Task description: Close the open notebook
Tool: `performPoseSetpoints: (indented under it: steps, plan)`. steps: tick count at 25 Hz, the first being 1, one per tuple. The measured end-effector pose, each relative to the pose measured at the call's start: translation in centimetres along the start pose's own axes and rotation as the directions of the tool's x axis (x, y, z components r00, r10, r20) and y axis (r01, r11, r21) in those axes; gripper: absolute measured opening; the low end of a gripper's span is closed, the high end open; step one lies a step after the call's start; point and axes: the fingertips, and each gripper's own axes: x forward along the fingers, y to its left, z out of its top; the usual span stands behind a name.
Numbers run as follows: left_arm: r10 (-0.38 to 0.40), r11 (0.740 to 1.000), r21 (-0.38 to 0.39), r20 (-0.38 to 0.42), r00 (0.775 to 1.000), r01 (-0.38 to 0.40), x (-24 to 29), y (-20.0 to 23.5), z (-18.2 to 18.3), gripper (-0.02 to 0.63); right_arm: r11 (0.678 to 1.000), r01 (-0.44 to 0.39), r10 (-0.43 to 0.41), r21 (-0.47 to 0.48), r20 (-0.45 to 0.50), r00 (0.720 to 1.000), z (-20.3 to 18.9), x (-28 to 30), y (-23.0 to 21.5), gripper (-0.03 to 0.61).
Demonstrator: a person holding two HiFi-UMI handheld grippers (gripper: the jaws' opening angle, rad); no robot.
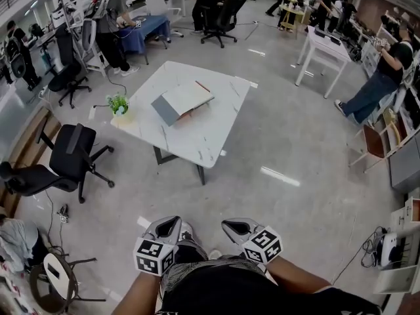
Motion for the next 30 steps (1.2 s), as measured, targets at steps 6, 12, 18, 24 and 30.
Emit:
performPoseSetpoints:
  steps: [6,12,18,24,30]
  plan:
    - [-0.027,1.000,-0.008,0.000,1.000,0.027,1.5,0.1,-0.3,0.058,1.000,0.009,-0.009,0.005,-0.004,1.000,-0.3,0.8,-0.6,0.000]
    - [-0.042,0.999,-0.017,0.013,0.999,0.042,3.4,0.9,1.2,0.058,0.999,0.033,-0.033,-0.005,-0.011,0.999,0.4,0.9,-2.0,0.000]
    - [-0.044,0.998,-0.033,0.004,0.999,0.045,5.2,2.7,1.8,0.058,0.999,0.046,-0.046,0.007,-0.031,0.998,1.0,2.8,-4.3,0.000]
    - [-0.029,0.999,-0.040,-0.015,0.999,0.029,7.4,6.0,3.0,0.058,0.999,0.041,-0.041,-0.011,-0.032,0.999,4.2,6.2,-7.1,0.000]
    - [-0.067,0.997,-0.030,-0.020,0.998,0.066,10.3,9.4,6.7,0.058,0.998,0.036,-0.036,-0.046,-0.015,0.999,9.5,10.1,-9.1,0.000]
